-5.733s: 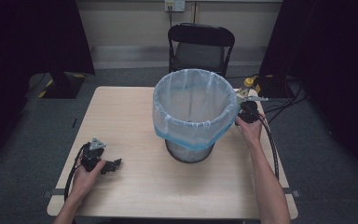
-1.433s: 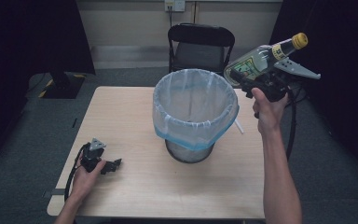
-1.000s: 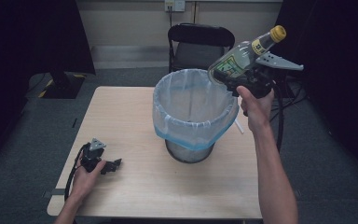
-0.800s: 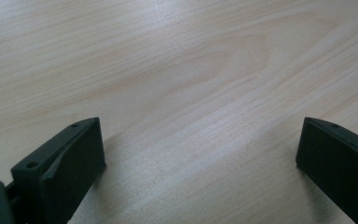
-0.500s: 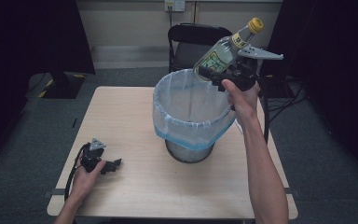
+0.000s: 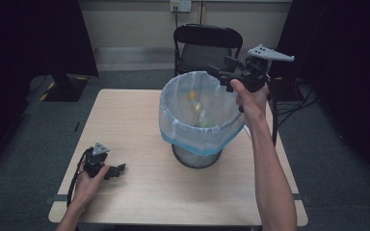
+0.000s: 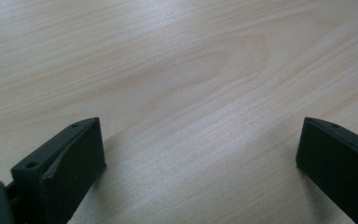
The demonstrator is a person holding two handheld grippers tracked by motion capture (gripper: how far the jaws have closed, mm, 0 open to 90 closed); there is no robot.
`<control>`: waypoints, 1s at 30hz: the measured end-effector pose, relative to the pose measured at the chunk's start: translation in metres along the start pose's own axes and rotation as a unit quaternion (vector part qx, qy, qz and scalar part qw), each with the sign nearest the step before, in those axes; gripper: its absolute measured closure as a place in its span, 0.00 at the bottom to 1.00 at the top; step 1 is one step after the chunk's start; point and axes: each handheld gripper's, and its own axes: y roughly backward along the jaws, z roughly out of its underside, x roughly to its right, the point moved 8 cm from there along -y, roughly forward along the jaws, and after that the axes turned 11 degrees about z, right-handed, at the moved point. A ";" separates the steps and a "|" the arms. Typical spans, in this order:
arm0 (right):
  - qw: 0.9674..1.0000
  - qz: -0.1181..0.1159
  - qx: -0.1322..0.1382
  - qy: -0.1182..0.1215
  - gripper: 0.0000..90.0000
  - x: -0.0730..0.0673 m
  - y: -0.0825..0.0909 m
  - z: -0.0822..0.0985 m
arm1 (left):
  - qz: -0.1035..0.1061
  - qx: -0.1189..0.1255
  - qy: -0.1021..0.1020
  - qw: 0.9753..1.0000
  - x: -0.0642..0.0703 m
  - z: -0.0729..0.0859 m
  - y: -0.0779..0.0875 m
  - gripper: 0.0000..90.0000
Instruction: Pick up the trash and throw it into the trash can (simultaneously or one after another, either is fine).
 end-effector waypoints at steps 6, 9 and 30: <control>1.000 0.010 0.004 -0.003 0.25 0.010 0.009 -0.001 | 0.000 0.005 0.007 1.000 0.001 0.000 0.000 0.00; 1.000 0.016 0.002 -0.003 0.26 0.016 0.011 0.001 | -0.001 0.005 0.006 1.000 0.001 0.000 0.000 0.00; 0.997 0.072 -0.007 -0.010 0.31 0.065 0.032 0.015 | 0.000 0.005 0.008 1.000 0.001 0.000 0.000 0.00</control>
